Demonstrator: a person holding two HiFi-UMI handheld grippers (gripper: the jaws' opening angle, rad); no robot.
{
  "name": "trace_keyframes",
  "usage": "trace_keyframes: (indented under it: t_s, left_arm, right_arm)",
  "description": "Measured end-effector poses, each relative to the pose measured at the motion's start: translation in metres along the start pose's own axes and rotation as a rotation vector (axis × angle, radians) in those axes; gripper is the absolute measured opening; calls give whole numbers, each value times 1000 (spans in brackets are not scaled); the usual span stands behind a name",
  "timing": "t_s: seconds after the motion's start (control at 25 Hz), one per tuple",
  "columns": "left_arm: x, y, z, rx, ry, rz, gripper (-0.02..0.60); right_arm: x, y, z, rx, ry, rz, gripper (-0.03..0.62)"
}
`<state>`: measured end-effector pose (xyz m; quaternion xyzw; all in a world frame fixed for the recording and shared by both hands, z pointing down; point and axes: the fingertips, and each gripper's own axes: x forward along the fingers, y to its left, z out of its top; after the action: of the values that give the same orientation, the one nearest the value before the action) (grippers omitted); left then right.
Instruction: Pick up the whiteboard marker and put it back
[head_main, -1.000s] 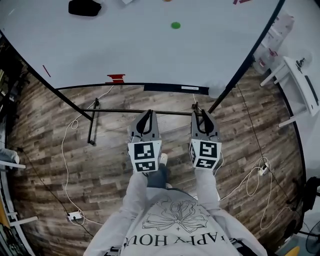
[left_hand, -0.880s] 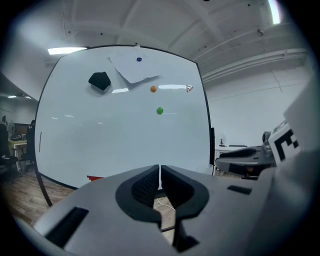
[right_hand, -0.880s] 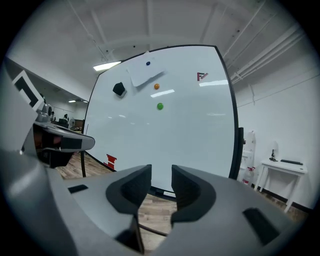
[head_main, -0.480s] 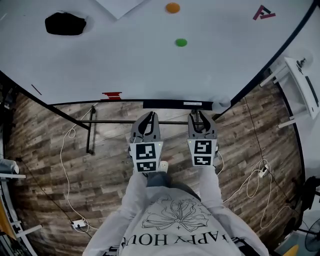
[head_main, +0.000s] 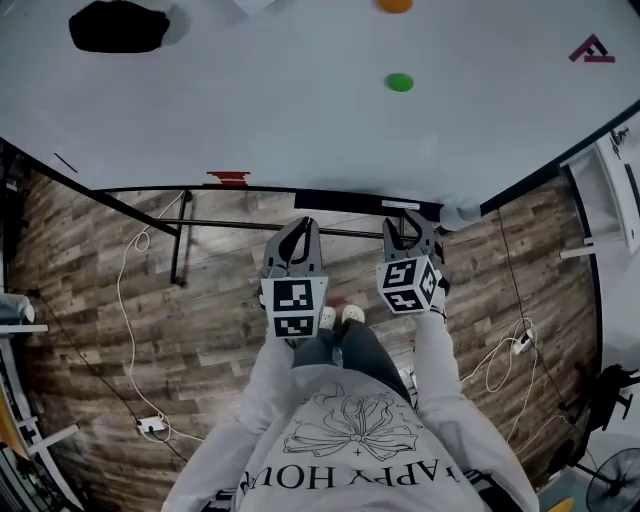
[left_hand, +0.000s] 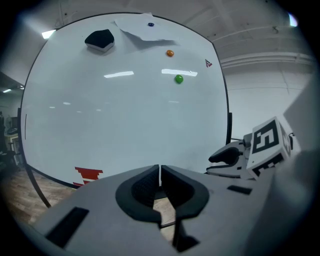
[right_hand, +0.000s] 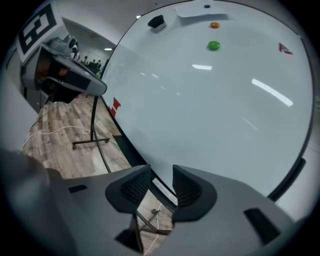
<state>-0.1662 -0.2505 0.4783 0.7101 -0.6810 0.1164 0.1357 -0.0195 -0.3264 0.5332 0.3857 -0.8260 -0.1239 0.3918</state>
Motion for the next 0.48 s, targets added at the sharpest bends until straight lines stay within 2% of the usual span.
trace_keyframes:
  t_s: [0.48]
  left_arm:
    - [22,1,-13,-53,55,83,14]
  right_arm:
    - [63,3,-27,-330,117,206,121]
